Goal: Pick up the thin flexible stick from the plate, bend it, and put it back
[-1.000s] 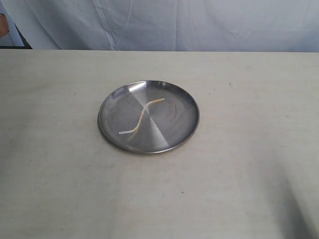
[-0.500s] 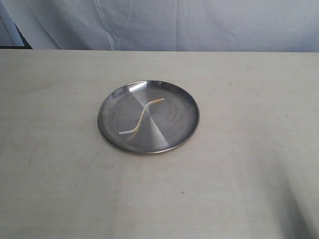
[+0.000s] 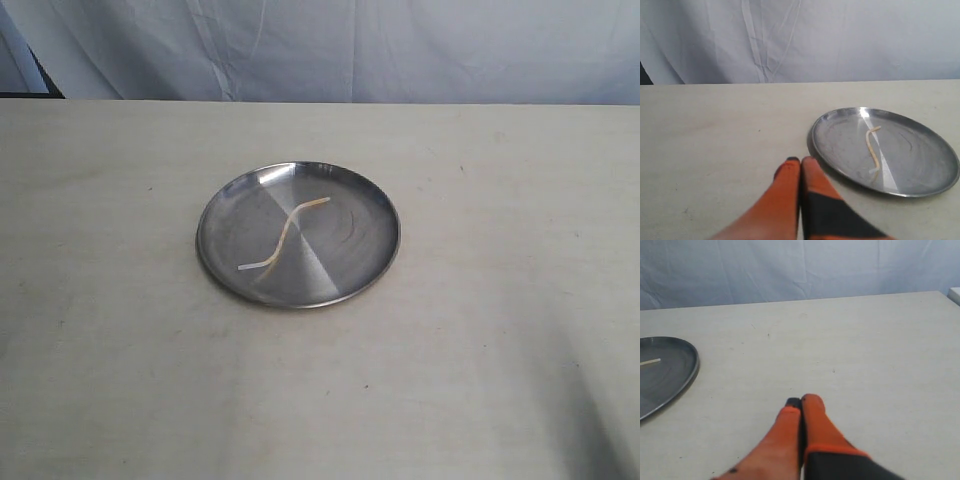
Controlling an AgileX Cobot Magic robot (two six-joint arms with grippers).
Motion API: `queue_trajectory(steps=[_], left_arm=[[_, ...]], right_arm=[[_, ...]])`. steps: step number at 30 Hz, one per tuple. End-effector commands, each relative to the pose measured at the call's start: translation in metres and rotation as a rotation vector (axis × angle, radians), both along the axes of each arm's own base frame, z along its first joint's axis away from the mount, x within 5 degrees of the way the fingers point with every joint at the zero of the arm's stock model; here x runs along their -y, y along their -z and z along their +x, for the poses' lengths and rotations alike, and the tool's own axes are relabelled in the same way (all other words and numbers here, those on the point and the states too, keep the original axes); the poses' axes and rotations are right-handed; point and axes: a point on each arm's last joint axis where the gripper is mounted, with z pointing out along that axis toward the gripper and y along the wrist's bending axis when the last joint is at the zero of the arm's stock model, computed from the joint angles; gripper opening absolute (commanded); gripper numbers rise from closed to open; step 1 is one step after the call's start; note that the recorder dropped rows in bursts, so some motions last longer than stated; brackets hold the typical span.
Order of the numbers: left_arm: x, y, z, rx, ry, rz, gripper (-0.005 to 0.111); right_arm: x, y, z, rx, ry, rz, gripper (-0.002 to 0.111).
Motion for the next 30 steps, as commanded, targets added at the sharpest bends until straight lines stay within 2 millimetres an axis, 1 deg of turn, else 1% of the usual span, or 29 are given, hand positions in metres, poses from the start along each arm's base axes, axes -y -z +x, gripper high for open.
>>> queue_trajectory(steps=[1, 8, 11, 17, 30], left_arm=[[-0.001, 0.003, -0.002, 0.024, -0.008, -0.042, 0.0], [-0.001, 0.005, -0.003, 0.008, -0.011, -0.027, 0.0], [-0.004, 0.008, -0.005, -0.023, -0.055, -0.026, 0.0], [-0.01, 0.006, -0.006, 0.017, -0.161, -0.036, 0.0], [-0.011, 0.005, -0.006, 0.04, -0.168, 0.001, 0.0]], right_arm=[[0.0, 0.0, 0.0, 0.009, 0.006, 0.002, -0.001], [0.0, 0.0, 0.0, 0.009, 0.006, 0.002, -0.001], [0.0, 0.0, 0.0, 0.009, 0.006, 0.002, -0.001], [0.0, 0.0, 0.0, 0.009, 0.006, 0.002, -0.001], [0.0, 0.0, 0.0, 0.009, 0.006, 0.002, -0.001]])
